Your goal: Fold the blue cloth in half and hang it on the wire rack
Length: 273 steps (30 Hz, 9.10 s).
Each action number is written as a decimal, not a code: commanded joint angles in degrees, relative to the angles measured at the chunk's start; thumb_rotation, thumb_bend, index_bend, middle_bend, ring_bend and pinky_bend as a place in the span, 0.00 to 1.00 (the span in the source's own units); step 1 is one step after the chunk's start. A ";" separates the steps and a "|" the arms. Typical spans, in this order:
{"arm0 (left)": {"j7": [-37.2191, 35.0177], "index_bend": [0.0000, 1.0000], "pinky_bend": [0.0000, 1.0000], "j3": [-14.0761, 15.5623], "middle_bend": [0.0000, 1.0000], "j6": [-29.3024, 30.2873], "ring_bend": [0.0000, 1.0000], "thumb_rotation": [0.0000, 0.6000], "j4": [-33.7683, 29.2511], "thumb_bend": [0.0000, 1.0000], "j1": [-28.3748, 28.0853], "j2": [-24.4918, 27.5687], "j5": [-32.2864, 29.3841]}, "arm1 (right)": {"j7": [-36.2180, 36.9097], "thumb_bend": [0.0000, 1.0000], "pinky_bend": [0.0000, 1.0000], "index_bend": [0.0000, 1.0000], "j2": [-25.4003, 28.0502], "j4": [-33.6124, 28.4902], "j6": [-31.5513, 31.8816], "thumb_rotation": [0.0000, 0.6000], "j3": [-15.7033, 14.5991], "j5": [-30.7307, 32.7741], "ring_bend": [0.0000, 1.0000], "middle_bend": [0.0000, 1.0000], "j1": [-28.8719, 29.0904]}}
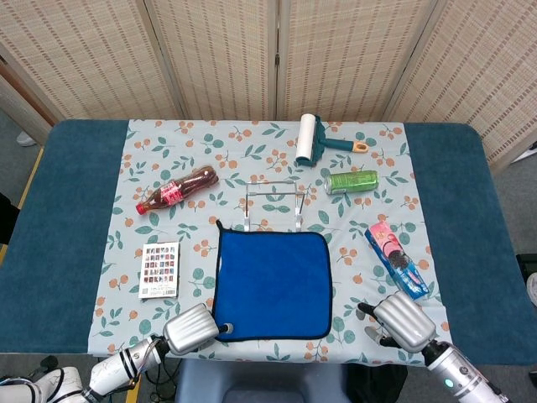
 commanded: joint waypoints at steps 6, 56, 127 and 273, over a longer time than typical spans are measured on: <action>-0.15 0.36 0.94 0.68 0.99 0.62 0.85 1.00 2.51 0.33 0.04 -2.33 -1.35 | 0.16 0.33 0.94 0.48 0.15 -0.18 0.21 1.00 -0.11 0.46 0.85 0.89 0.22; 4.00 0.51 0.94 0.58 0.99 -0.05 0.85 1.00 1.56 0.33 -0.10 -5.36 -8.66 | 1.90 0.33 0.94 0.48 -0.12 0.99 2.15 1.00 -0.62 1.93 0.85 0.89 0.30; -3.55 0.62 0.95 -0.53 1.00 3.01 0.86 1.00 1.14 0.43 -0.73 -6.34 -11.37 | -6.95 0.16 0.97 0.53 -18.10 9.87 -14.40 1.00 0.45 7.96 0.87 0.91 10.39; 5.57 0.54 0.95 -21.54 0.98 -19.73 0.84 1.00 25.81 0.42 -20.72 -14.63 -56.51 | -9.73 0.49 0.97 0.68 -29.35 30.68 -19.84 1.00 16.66 33.39 0.87 0.93 24.28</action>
